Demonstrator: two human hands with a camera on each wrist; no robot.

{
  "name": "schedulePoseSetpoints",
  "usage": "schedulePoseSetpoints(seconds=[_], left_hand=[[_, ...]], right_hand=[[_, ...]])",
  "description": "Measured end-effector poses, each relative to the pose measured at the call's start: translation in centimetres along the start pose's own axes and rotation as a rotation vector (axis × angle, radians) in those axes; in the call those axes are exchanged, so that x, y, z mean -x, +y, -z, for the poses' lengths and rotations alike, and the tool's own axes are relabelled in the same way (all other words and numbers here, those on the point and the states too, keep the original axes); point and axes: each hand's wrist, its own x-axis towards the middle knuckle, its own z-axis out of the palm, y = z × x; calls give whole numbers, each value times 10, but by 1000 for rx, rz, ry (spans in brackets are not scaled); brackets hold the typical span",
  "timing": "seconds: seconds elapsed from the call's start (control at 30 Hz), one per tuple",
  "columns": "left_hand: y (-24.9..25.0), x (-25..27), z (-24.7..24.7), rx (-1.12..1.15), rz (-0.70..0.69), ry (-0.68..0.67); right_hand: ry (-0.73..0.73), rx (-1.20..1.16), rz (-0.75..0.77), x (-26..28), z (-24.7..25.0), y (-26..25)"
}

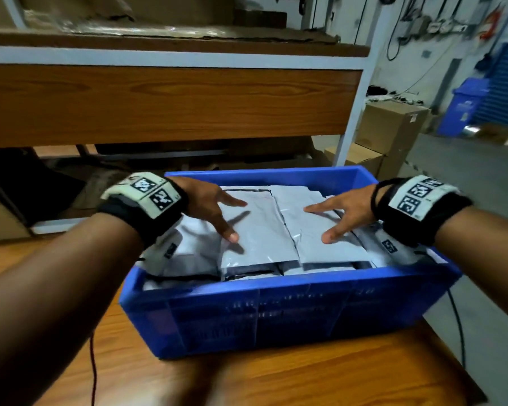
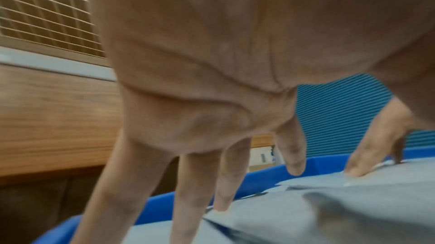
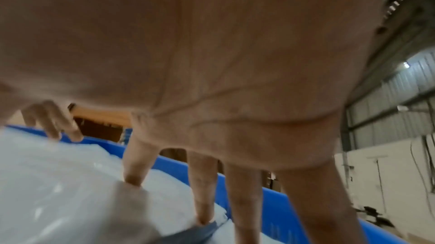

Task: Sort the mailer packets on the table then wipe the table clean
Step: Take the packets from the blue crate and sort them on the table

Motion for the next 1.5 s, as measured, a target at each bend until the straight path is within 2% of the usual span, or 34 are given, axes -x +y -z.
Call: schedulePoseSetpoints(seconds=[0.1, 0.17, 0.33, 0.53, 0.63, 0.73, 0.83, 0.9, 1.03, 1.23, 1.37, 1.43, 1.5], left_hand=[[13, -9, -10, -31, -5, -63], [13, -9, -8, -92, -14, -42], [5, 20, 7, -72, -49, 107], [1, 79, -12, 62, -53, 307], [5, 105, -45, 77, 25, 344], [11, 113, -94, 40, 189, 413], [15, 106, -141, -35, 313, 487], [14, 100, -163, -46, 327, 607], [12, 93, -182, 31, 295, 876], [8, 106, -206, 47, 243, 1068], [10, 133, -222, 69, 240, 1066], [11, 143, -219, 133, 238, 988], [3, 149, -208, 207, 216, 925]], right_hand=[[-6, -38, -20, 0, 5, -7], [30, -40, -11, 6, 13, -12], [200, -44, 23, 38, 35, -30], [231, -31, 98, 63, 13, -46], [247, 33, 107, 72, -11, -49], [325, -3, 163, 78, -49, -47], [399, 41, 95, 73, -91, -37], [447, 67, 35, 65, -109, -32], [560, 64, 11, 62, -127, -34], [538, 38, 27, 84, -141, -50], [611, 70, 56, 101, -158, -61], [633, 52, 76, 108, -162, -65], [625, -62, 114, 117, -158, -64]])
